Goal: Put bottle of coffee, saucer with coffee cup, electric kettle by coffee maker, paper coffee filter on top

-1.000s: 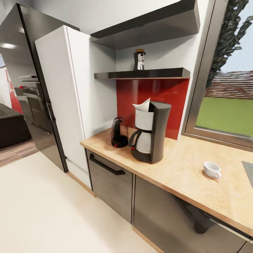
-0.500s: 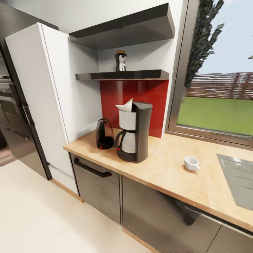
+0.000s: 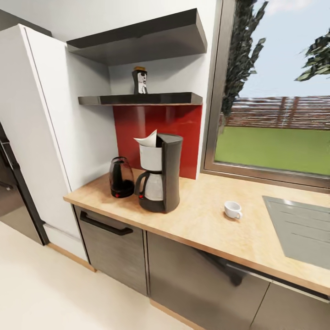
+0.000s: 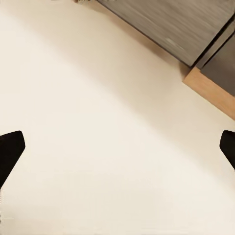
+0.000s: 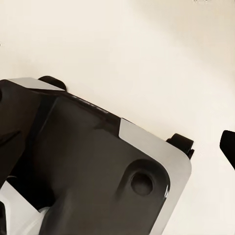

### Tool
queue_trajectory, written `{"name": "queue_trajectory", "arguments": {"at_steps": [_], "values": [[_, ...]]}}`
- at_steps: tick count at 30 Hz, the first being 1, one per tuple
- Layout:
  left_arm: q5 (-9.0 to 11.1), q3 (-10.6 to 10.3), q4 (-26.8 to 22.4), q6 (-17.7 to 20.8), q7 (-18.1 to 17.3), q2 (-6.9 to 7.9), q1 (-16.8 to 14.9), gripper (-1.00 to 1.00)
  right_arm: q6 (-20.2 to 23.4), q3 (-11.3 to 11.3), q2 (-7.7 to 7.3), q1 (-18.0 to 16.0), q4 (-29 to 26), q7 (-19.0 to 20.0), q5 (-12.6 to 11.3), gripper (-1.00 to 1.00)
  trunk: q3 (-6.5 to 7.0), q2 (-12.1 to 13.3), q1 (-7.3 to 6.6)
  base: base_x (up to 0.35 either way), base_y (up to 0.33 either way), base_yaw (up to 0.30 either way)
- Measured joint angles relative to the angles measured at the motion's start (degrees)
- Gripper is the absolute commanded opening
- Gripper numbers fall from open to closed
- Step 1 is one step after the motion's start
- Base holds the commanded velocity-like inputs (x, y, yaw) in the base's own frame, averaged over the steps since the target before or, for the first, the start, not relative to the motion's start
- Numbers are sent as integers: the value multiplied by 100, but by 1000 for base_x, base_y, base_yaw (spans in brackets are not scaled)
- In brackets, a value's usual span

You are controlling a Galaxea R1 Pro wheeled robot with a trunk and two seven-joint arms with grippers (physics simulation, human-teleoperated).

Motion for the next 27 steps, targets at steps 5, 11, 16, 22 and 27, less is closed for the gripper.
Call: {"name": "queue_trajectory", "arguments": {"at_steps": [5,11,16,22,27], "values": [[2,1,-1,1,0,3,0,100,-2,0,2,0,0,1,0,100,1,0,-1,110,227,-16],[3,1,-1,1,0,3,0,100,-4,5,7,0,0,1,0,100,1,0,-1,125,259,-3],[2,1,-1,1,0,3,0,100,-8,7,5,0,0,1,4,100,1,0,-1,127,266,0],[0,1,-1,1,0,10,0,100,-4,8,6,0,0,3,5,100,1,0,0,114,277,-47],[-2,-1,2,-6,0,7,-1,100,0,7,7,1,-1,3,7,100,8,0,1,52,137,-215]]}}
